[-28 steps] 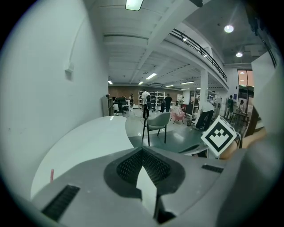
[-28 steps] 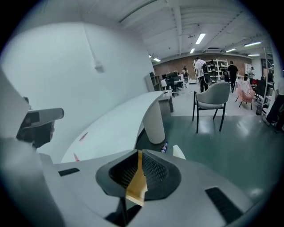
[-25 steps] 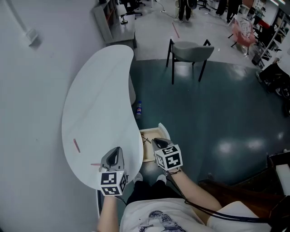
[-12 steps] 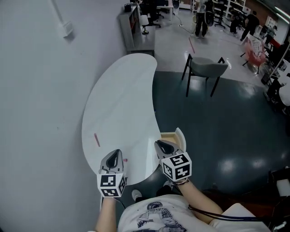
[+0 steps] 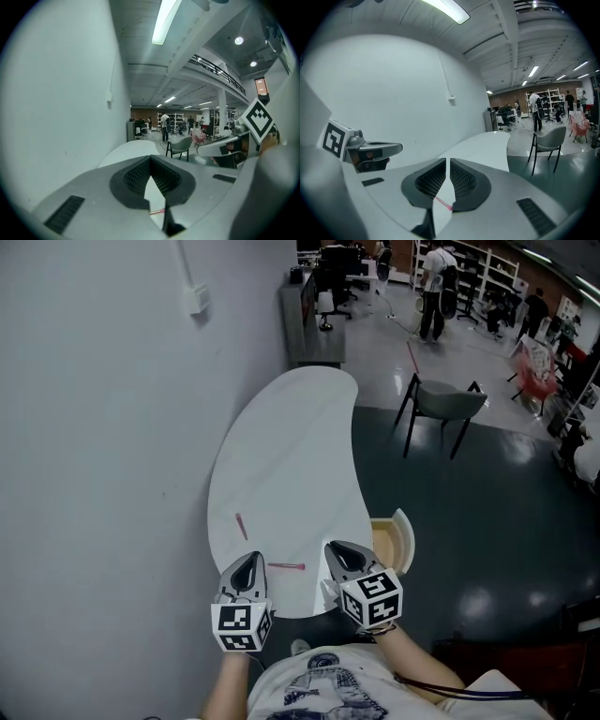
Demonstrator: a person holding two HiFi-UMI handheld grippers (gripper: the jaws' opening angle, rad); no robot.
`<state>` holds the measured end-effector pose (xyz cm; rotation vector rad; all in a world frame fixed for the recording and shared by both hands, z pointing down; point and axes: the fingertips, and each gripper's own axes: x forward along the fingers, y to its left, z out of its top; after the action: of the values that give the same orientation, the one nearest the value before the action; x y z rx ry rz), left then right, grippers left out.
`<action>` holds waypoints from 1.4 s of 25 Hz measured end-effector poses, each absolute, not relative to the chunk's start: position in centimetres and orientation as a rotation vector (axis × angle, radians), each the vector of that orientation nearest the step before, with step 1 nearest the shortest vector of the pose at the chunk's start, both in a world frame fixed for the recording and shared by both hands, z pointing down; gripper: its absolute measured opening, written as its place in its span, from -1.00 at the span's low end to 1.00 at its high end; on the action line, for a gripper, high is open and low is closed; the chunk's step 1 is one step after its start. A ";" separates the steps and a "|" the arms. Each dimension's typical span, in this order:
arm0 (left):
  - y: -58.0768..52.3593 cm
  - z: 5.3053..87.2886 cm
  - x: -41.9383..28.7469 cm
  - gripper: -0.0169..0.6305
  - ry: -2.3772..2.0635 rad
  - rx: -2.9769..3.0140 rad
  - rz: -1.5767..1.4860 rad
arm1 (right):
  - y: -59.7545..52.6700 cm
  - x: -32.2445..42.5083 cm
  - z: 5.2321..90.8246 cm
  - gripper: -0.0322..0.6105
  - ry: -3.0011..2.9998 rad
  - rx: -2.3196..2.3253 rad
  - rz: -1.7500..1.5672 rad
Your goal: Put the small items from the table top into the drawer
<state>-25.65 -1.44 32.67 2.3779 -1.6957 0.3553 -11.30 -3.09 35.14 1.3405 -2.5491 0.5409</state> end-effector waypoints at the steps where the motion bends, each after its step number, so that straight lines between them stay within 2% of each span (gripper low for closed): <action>1: -1.3 32.5 -26.4 -0.89 -1.699 2.383 0.349 | -2.9 -12.1 35.0 -0.78 -2.553 1.341 0.532; 7: -0.5 31.9 -29.3 -0.89 -1.706 2.396 0.331 | -1.8 -15.2 34.8 -0.78 -2.545 1.343 0.510; 22: -0.2 33.4 -31.3 -0.89 -1.706 2.375 0.349 | -1.9 -17.3 36.1 -0.78 -2.520 1.319 0.526; 35: 2.2 35.1 -37.5 -0.89 -1.691 2.336 0.377 | 0.8 -23.1 38.0 -0.77 -2.481 1.335 0.577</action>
<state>-37.47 2.20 35.15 2.3359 -1.6915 0.3775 -23.14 0.81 38.00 1.3350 -2.4814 0.5772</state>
